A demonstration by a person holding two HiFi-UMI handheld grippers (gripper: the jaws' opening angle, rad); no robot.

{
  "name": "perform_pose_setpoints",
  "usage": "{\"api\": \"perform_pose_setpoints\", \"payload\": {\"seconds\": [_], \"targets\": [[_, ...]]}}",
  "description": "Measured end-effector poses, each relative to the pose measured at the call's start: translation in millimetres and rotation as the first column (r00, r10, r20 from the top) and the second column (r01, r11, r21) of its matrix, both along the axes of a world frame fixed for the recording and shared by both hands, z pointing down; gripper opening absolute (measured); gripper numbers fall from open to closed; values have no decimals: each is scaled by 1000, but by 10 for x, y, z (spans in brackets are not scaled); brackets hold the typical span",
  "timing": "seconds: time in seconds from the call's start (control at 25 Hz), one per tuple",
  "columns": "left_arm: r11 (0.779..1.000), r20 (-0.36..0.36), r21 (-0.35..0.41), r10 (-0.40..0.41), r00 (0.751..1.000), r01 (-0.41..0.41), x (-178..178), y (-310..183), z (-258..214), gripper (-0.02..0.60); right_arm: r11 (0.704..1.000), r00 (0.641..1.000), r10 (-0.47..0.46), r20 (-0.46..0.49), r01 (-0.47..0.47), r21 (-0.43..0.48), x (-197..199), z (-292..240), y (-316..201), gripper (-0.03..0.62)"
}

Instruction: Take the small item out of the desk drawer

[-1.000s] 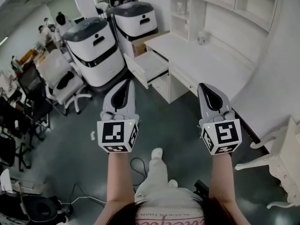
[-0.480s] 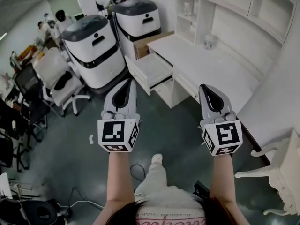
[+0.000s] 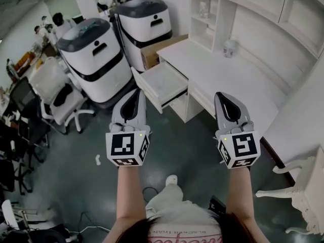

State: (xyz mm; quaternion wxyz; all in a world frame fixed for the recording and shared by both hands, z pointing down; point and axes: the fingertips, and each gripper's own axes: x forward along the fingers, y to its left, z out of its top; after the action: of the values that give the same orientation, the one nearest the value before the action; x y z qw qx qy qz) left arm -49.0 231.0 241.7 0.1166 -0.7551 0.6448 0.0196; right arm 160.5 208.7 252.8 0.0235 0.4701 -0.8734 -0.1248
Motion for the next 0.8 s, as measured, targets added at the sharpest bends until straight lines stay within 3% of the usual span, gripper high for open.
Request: {"api": "perform_pose_setpoints", "payload": {"seconds": [0.48, 0.8], "targets": [[999, 5, -13, 36, 999, -36, -442, -882, 20, 15, 999, 999, 31, -29, -32, -14, -455, 22, -805, 1], [998, 4, -28, 62, 998, -62, -632, -1212, 63, 15, 997, 997, 68, -26, -69, -24, -610, 43, -1084, 2]]}}
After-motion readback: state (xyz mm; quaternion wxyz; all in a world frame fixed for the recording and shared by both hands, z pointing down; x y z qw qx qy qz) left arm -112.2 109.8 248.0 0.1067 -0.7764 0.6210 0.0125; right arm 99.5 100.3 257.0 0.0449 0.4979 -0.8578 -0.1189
